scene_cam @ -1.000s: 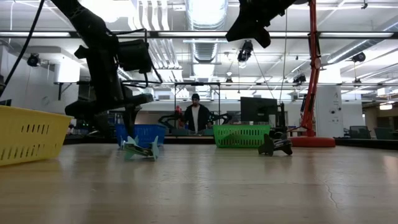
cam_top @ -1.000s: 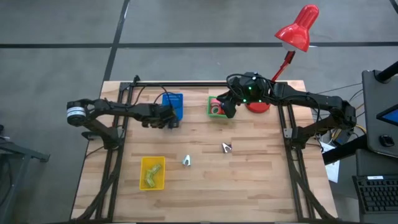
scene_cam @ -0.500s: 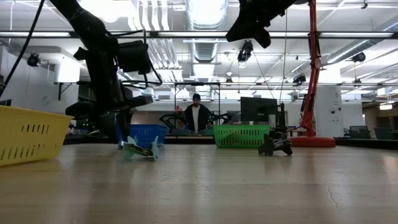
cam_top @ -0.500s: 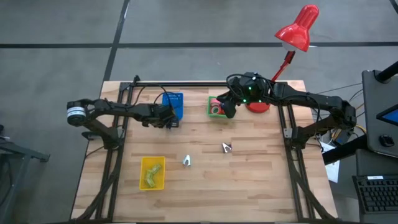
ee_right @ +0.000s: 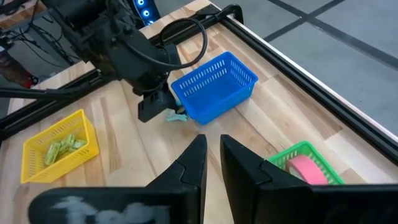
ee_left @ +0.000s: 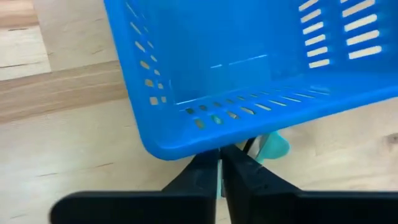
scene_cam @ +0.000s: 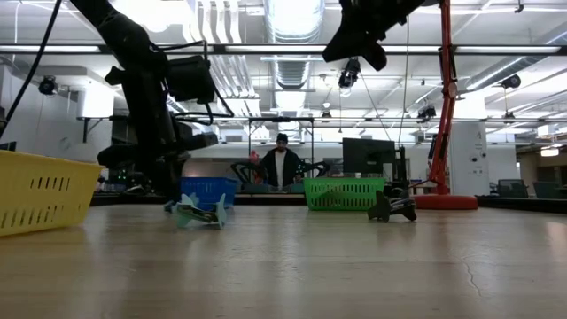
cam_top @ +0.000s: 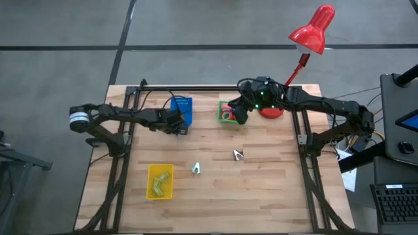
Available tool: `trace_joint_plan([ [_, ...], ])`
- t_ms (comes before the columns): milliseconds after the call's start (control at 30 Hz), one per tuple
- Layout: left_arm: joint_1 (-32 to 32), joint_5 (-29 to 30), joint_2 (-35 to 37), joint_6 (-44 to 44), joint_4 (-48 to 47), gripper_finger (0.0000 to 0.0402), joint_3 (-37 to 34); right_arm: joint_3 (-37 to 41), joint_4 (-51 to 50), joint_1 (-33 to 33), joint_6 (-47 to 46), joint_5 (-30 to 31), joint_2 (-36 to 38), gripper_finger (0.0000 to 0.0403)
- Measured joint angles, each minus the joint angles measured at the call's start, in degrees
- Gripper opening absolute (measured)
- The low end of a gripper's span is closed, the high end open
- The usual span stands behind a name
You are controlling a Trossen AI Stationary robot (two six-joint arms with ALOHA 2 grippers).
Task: Pick and place Stapler, Stapler remover, tape
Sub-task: Put the top sky blue staple remover into the blue basket
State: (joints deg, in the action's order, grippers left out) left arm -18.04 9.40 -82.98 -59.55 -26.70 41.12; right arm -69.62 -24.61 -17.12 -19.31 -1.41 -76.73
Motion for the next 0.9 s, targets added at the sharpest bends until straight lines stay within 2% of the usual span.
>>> trace_joint_plan([
  [333, 0.5, -6.3, 0.8, 3.7, -0.3, 0.0003, 0.0, 1.5, 0.0, 0.0, -0.3, 0.0, 0.0, 0.0043],
  [600, 1.2, -13.1, 6.5, 5.3, -0.7, 0.0002, 0.0, 1.5, 0.1, 0.0, -0.3, 0.0, 0.0, 0.0043],
  [800, 1.3, -12.6, 12.6, 3.8, -0.3, 0.0001, 0.8, 1.5, 0.1, 0.0, -0.3, 0.0, 0.0, 0.0043],
  [900, 1.2, -9.6, 14.7, 3.1, 0.1, 0.0001, 1.4, 1.5, 0.4, 0.0, -0.2, 0.0, 0.0, 0.0043],
])
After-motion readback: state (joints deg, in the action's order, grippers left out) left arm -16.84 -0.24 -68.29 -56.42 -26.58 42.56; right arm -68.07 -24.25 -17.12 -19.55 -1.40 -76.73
